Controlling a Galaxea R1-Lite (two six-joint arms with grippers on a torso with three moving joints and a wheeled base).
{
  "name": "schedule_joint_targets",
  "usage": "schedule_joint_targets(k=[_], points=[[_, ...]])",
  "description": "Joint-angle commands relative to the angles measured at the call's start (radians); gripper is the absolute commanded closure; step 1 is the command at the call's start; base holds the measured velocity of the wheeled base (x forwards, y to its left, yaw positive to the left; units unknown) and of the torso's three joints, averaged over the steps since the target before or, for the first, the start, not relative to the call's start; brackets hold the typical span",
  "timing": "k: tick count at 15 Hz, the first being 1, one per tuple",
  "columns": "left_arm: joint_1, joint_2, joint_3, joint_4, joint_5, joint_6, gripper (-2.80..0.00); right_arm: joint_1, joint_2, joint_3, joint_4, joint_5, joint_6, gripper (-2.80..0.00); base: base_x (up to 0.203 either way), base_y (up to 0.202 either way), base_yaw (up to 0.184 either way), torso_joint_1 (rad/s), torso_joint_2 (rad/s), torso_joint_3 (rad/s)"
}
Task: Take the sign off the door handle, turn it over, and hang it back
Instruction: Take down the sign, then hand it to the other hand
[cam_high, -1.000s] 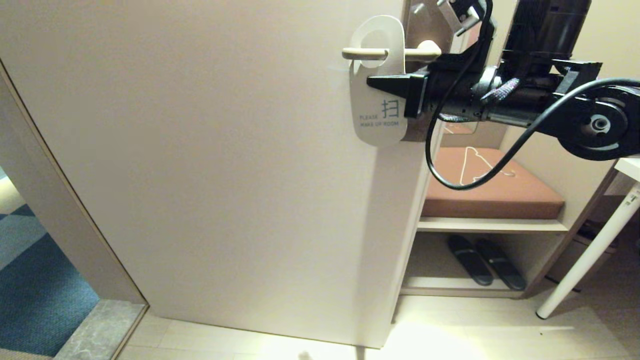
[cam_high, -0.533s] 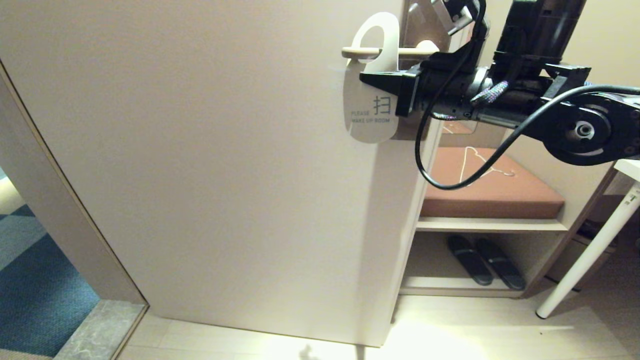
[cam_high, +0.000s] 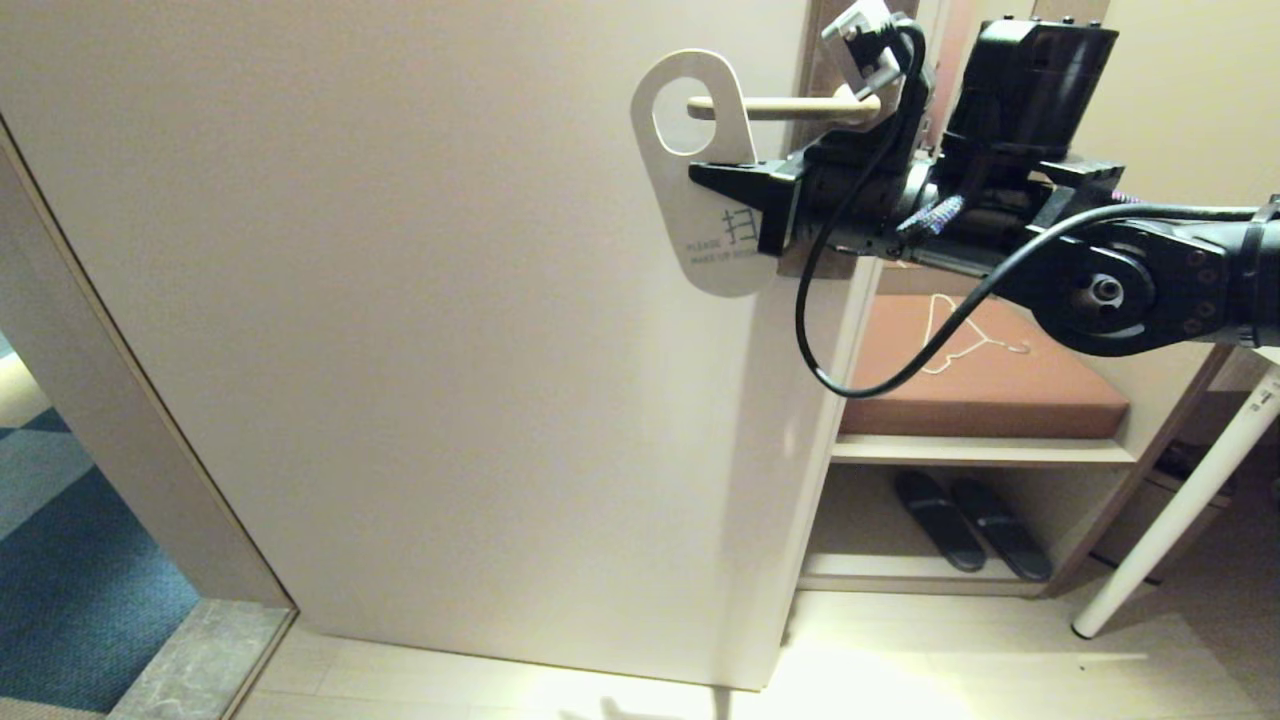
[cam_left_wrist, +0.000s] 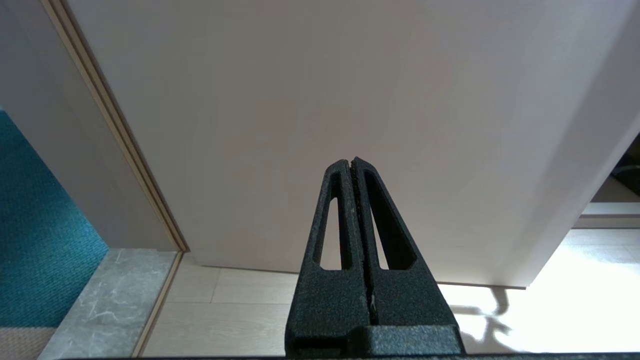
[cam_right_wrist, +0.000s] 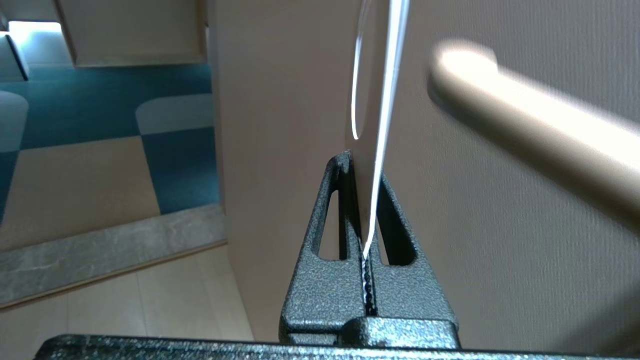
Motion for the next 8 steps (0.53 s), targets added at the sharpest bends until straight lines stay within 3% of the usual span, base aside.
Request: schedule_joint_targets(k=[1, 6, 8], points=[[0.0, 0.002, 0.0, 0.0, 0.0, 0.0, 0.0, -0.001, 0.006, 0.024, -0.022, 0.0, 0.001, 0.0, 0.0, 0.0, 0.0, 0.0, 0.0, 0.0], [0.0, 0.002, 0.0, 0.0, 0.0, 0.0, 0.0, 0.007, -0.016, 0.066, -0.071, 0.037, 0.008, 0.0, 0.0, 0.0, 0.0, 0.0, 0.0, 0.0], [0.0, 0.002, 0.0, 0.0, 0.0, 0.0, 0.0, 0.007, -0.074, 0.164, -0.071, 0.153, 0.003, 0.0, 0.0, 0.0, 0.0, 0.0, 0.0, 0.0]])
